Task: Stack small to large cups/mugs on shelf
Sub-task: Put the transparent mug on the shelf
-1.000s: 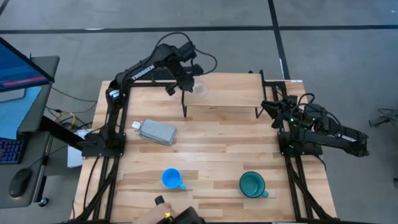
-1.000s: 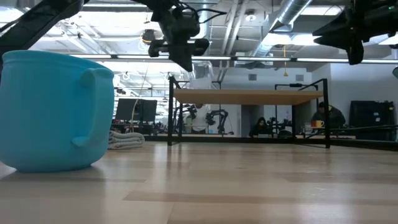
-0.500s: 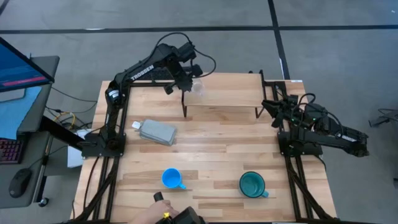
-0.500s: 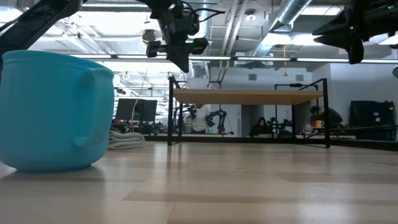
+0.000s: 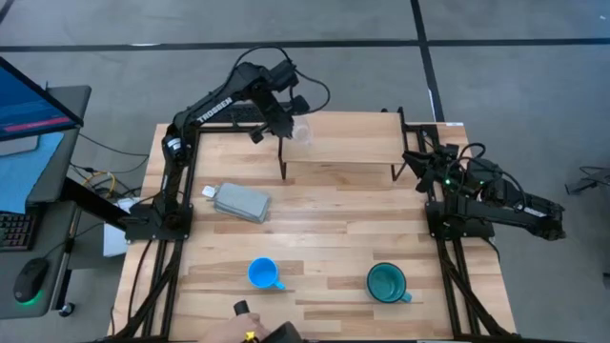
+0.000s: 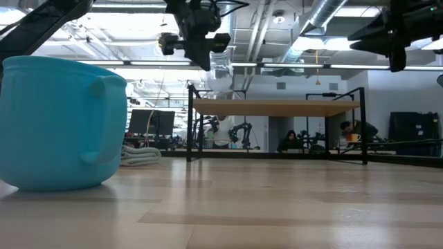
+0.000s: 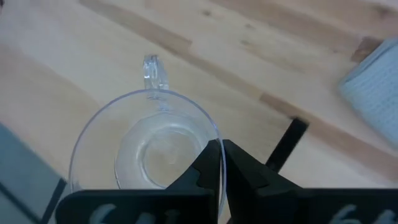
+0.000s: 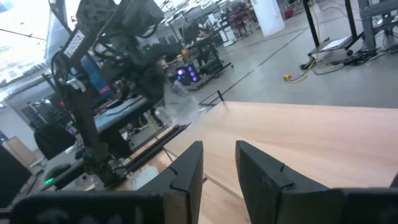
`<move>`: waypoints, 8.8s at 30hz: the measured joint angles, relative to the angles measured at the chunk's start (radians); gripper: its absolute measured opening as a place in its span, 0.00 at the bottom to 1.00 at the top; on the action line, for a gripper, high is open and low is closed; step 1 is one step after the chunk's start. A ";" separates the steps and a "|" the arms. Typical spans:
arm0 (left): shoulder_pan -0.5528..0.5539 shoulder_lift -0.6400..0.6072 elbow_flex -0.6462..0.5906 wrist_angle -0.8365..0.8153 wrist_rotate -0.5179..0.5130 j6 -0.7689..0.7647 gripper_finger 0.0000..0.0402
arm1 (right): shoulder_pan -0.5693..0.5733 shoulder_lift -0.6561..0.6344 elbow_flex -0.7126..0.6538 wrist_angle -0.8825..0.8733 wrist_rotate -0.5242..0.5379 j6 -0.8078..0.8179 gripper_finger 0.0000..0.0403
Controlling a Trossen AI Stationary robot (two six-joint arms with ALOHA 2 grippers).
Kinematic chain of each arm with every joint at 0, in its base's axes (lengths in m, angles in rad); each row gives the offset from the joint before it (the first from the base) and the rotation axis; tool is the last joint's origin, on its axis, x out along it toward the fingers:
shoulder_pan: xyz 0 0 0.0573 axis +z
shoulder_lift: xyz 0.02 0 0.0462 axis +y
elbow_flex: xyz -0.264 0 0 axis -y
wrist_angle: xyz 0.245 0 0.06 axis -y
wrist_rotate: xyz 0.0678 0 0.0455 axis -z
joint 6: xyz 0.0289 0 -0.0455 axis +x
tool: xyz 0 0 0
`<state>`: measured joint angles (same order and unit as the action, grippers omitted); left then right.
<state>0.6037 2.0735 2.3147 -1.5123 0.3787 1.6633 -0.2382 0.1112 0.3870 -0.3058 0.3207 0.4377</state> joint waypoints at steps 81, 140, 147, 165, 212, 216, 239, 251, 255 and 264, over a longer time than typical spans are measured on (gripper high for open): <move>-0.036 0.065 -0.002 0.028 0.023 -0.318 0.09 | 0.000 0.000 0.000 0.001 -0.005 -0.003 0.29; -0.033 0.043 0.041 0.092 -0.103 -0.448 0.14 | 0.000 0.000 0.000 0.000 -0.005 -0.030 0.29; 0.018 -0.026 0.041 0.110 0.044 -0.583 0.14 | 0.000 0.000 0.000 0.000 -0.005 -0.029 0.29; 0.206 -0.141 0.032 0.205 0.831 -0.912 0.14 | 0.000 0.000 0.000 0.000 -0.004 -0.028 0.29; 0.067 -0.245 -0.025 0.409 0.266 -1.274 0.00 | 0.000 0.000 0.000 0.000 -0.005 -0.048 0.29; 0.068 -0.356 -0.223 0.574 0.188 -1.363 0.00 | 0.000 0.000 0.000 0.000 -0.005 -0.053 0.29; -0.008 -1.123 -1.505 1.564 -0.193 -1.739 0.00 | 0.002 0.124 0.000 0.073 -0.010 -0.047 0.29; -0.072 -1.126 -1.586 1.640 -0.236 -1.764 0.00 | 0.002 0.398 0.001 0.394 -0.104 -0.075 0.29; -0.090 -1.126 -1.586 1.631 -0.276 -1.758 0.00 | 0.002 0.514 0.041 0.427 -0.146 -0.094 0.27; -0.102 -1.126 -1.586 1.558 -0.290 -1.754 0.00 | -0.006 0.736 0.216 0.428 -0.192 -0.272 0.15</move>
<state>0.5021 0.9478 0.7288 0.0454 0.0887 -0.0910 -0.2447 0.8476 0.6035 0.1222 0.1291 0.1653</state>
